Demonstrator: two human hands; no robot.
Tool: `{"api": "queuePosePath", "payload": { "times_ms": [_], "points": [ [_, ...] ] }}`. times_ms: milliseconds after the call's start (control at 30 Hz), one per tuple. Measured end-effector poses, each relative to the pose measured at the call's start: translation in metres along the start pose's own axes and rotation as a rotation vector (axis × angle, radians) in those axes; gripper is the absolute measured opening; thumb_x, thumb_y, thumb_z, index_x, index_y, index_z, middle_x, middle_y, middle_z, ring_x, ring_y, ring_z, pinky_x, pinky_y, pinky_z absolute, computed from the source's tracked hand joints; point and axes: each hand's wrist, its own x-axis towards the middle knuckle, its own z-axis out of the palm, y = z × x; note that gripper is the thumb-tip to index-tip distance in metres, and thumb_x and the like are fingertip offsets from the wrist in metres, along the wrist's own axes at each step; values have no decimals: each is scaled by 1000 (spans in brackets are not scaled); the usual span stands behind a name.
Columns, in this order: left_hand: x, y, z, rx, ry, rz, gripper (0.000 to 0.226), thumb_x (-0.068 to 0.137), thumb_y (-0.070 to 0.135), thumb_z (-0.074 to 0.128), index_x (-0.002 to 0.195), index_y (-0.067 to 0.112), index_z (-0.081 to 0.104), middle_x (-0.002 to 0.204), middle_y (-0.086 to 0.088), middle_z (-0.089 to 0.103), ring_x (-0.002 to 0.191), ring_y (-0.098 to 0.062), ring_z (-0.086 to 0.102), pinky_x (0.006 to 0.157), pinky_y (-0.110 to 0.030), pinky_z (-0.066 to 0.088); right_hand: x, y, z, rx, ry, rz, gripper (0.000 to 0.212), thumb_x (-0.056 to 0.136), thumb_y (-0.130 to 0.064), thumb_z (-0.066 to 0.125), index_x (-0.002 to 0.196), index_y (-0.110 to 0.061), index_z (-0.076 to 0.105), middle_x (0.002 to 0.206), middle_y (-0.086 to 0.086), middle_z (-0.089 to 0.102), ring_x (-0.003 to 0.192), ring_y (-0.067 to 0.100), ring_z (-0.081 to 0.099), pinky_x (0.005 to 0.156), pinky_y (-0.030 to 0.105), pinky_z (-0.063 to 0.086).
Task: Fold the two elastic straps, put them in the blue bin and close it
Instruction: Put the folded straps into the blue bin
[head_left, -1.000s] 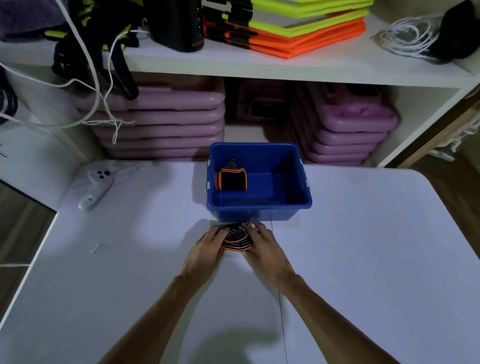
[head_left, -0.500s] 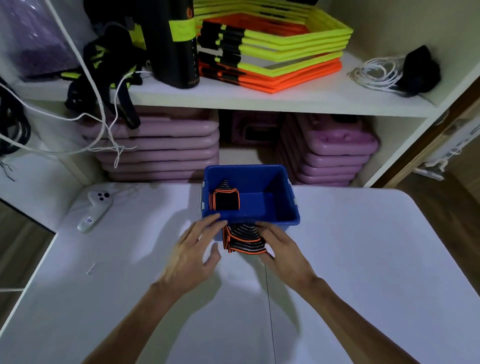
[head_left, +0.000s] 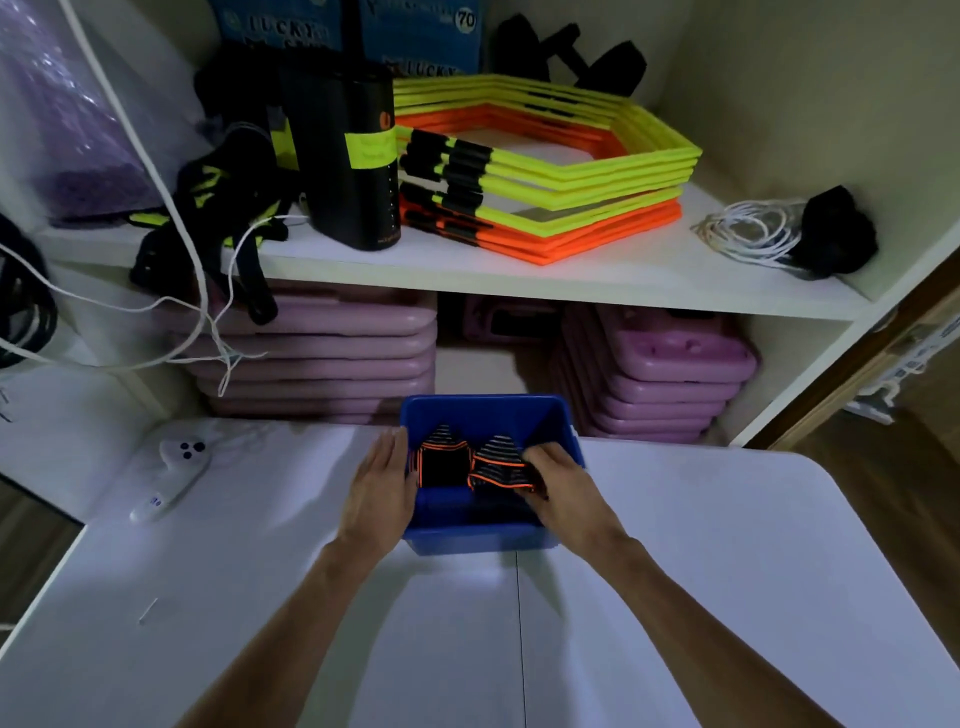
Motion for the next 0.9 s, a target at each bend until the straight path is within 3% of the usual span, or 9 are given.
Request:
{"api": "queuePosePath", "payload": {
  "times_ms": [100, 167, 333, 500, 633, 733, 833, 900],
  "points": [
    [-1, -3, 4, -24, -20, -12, 56, 96, 10, 44, 147, 1, 22, 150, -19, 33, 141, -32, 29, 117, -39, 23, 25, 13, 9, -75, -85, 118, 26, 87, -15, 56, 111, -20, 52, 111, 7, 54, 98, 32, 61, 83, 46, 51],
    [-1, -3, 5, -26, -6, 9, 54, 97, 10, 41, 146, 0, 21, 152, -18, 29, 142, -31, 26, 117, -35, 17, 43, 19, 18, -166, -132, 106, 36, 88, -10, 50, 122, -20, 46, 116, 10, 49, 98, 38, 61, 83, 49, 51],
    [-1, -9, 10, -60, 14, 39, 66, 91, 37, 21, 145, 0, 27, 150, -16, 34, 140, -31, 31, 114, -36, 20, 73, 23, 39, -156, -228, 186, 41, 93, -8, 42, 132, -19, 36, 132, 12, 35, 104, 42, 57, 96, 48, 46],
    [1, -10, 12, -51, 34, 56, 72, 87, 43, 16, 146, 2, 25, 152, -13, 30, 142, -27, 26, 115, -32, 19, 82, 30, 51, -103, -216, 251, 50, 89, 4, 41, 133, -17, 31, 138, 20, 25, 104, 47, 55, 97, 51, 44],
    [1, -9, 12, -53, 14, 45, 74, 86, 45, 15, 146, 3, 24, 153, -12, 29, 142, -26, 26, 115, -30, 17, 79, 32, 51, -2, -191, 281, 58, 86, -1, 58, 132, -21, 30, 133, 19, 31, 101, 44, 57, 95, 47, 46],
    [0, -9, 11, -33, -2, 32, 73, 87, 45, 17, 147, 4, 22, 153, -11, 28, 143, -24, 25, 115, -27, 16, 73, 27, 44, 143, -221, 302, 89, 72, -7, 79, 138, -31, 23, 132, 15, 31, 106, 40, 58, 99, 47, 47],
    [0, -8, 9, 6, -32, -2, 68, 90, 40, 20, 148, 5, 20, 154, -13, 28, 143, -26, 24, 115, -28, 16, 63, 16, 32, 227, -204, 323, 109, 71, -12, 81, 149, -37, 8, 137, 13, 26, 114, 37, 55, 100, 46, 47],
    [0, -6, 7, 59, -34, -3, 74, 87, 45, 14, 147, 5, 23, 152, -16, 31, 142, -31, 27, 115, -34, 19, 54, 12, 23, 266, -176, 311, 105, 77, -18, 79, 152, -33, 8, 139, 11, 27, 119, 31, 52, 104, 38, 42]
  ]
}}
